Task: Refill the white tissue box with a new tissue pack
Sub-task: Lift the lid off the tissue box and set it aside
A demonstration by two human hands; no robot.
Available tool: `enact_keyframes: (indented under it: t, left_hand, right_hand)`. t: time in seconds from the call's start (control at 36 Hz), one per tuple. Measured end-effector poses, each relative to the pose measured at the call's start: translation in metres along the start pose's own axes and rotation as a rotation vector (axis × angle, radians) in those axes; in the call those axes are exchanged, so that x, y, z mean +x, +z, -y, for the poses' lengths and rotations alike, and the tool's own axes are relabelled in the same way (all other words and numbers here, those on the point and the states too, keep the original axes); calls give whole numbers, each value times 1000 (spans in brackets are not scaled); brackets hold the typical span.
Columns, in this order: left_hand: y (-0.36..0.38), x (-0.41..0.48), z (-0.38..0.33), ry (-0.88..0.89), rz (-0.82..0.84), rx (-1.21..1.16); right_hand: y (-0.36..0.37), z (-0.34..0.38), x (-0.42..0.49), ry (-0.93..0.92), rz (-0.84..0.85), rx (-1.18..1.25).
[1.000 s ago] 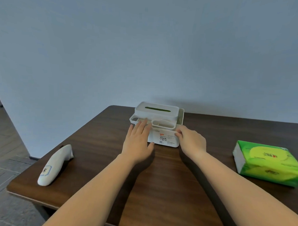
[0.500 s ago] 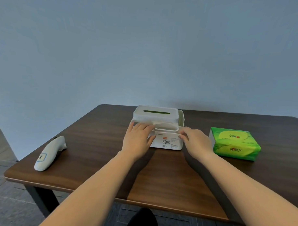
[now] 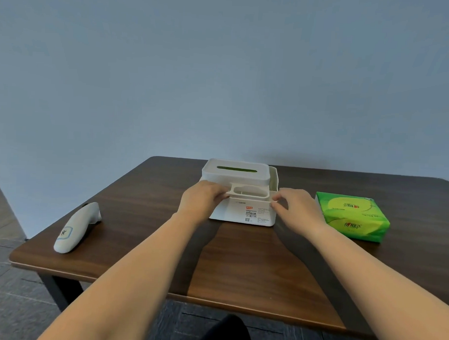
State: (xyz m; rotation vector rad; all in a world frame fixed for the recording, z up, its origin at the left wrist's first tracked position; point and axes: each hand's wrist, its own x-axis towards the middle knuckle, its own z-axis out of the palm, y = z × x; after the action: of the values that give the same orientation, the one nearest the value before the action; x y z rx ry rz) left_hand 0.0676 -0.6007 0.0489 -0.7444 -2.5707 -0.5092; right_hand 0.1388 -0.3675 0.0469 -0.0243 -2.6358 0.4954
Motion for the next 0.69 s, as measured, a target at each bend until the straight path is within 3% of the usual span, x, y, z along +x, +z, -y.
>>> enact_keyframes:
  t: [0.22,0.36,0.53,0.69]
  left_hand:
    - [-3,-2,2,37,-43,13]
    - [-7,0,4,47,-187,-16]
    - [-28,-6,20,-93,-338,-33]
    - [-36,-22,46,-266,-315,60]
  right_hand:
    - [2,1,0,-10,18,-8]
    - [3,2,-1,-6,31,-4]
    - [3,11,2,8,21,-27]
    - [9,25,8,-40,16,-38]
